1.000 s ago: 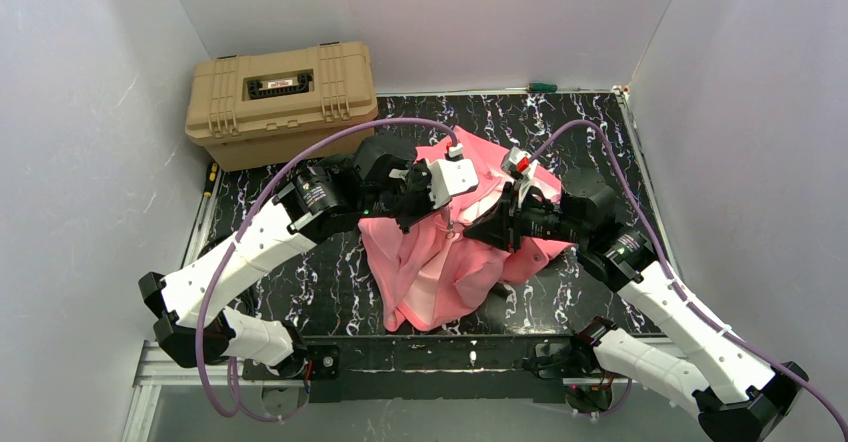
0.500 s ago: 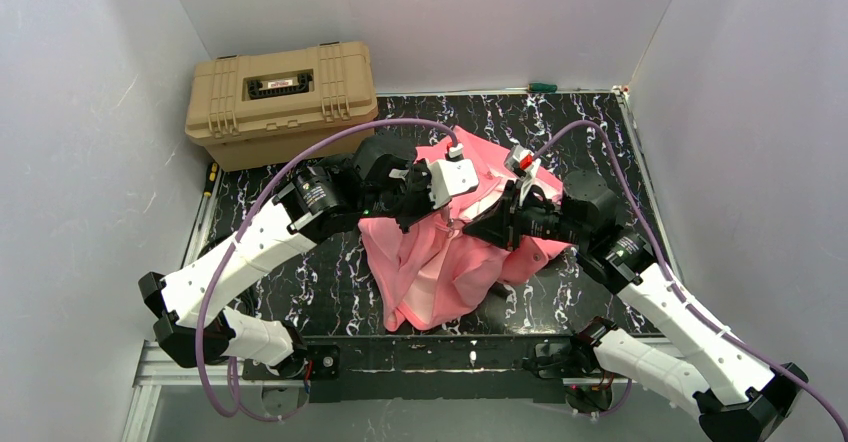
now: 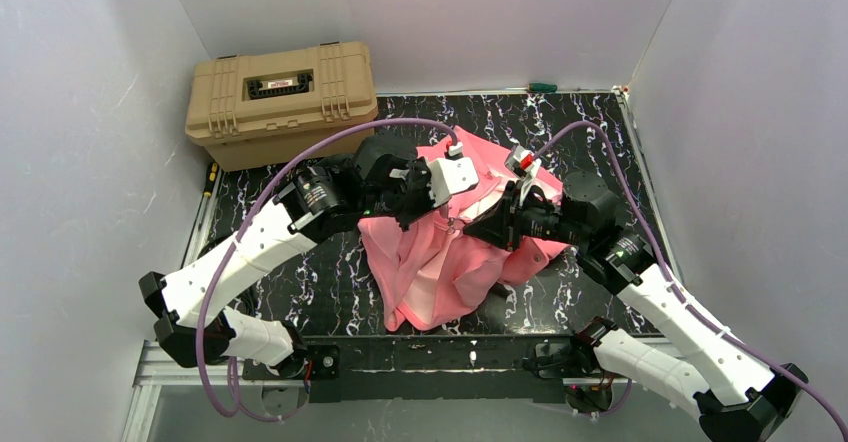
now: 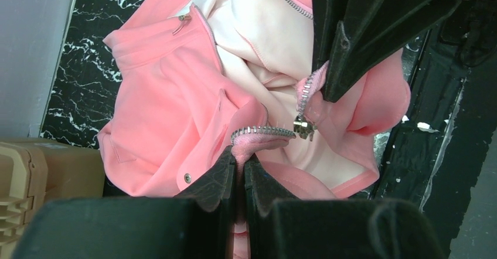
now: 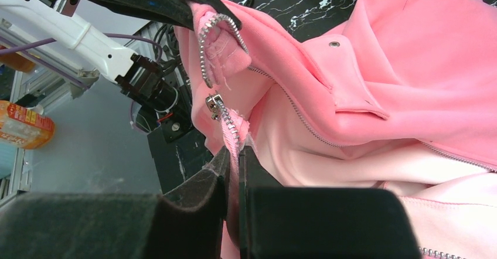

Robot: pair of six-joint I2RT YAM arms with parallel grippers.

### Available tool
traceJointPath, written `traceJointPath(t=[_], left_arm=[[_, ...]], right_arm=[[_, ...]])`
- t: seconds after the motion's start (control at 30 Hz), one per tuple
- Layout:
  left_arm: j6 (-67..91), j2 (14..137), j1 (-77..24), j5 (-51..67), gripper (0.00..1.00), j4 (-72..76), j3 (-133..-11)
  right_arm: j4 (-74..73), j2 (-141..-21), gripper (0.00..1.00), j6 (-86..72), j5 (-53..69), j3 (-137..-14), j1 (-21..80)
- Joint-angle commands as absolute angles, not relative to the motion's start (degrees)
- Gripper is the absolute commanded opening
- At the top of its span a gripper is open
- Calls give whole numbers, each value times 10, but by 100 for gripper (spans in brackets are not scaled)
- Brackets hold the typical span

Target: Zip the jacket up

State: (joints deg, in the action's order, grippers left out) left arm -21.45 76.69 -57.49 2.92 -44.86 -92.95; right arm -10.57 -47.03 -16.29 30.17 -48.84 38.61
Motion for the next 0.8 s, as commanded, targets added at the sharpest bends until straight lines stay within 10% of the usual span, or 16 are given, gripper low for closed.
traceJointPath(t=[0.0,0.77], left_arm=[[-213,767,-577,8,0,-424,-940],[-205,768,-577,-16,0,-421,-933]], right_arm=[[-95,-469,1,-158,314,-489,385],[-103,-497,1,-165,264,-509,385]])
